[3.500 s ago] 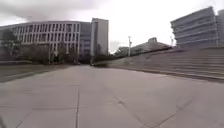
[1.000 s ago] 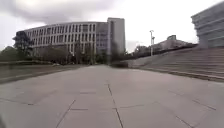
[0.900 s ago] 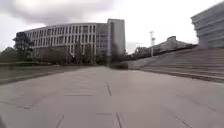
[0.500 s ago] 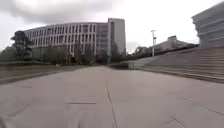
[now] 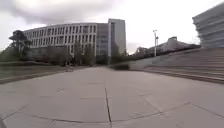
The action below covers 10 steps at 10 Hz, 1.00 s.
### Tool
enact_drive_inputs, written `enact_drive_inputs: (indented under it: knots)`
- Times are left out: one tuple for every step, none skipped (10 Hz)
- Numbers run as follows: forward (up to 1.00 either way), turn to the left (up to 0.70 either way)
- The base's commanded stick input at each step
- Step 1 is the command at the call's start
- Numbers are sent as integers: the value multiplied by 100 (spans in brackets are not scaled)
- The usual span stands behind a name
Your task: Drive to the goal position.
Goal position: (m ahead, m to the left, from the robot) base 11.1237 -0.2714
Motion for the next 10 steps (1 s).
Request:
enact_drive_inputs:
  knots:
    - [100, 2]
    - [100, 0]
    - [100, 0]
    - [100, 0]
    - [100, 0]
    - [100, 0]
    - [100, 0]
    - [100, 0]
    - [100, 0]
    - [100, 0]
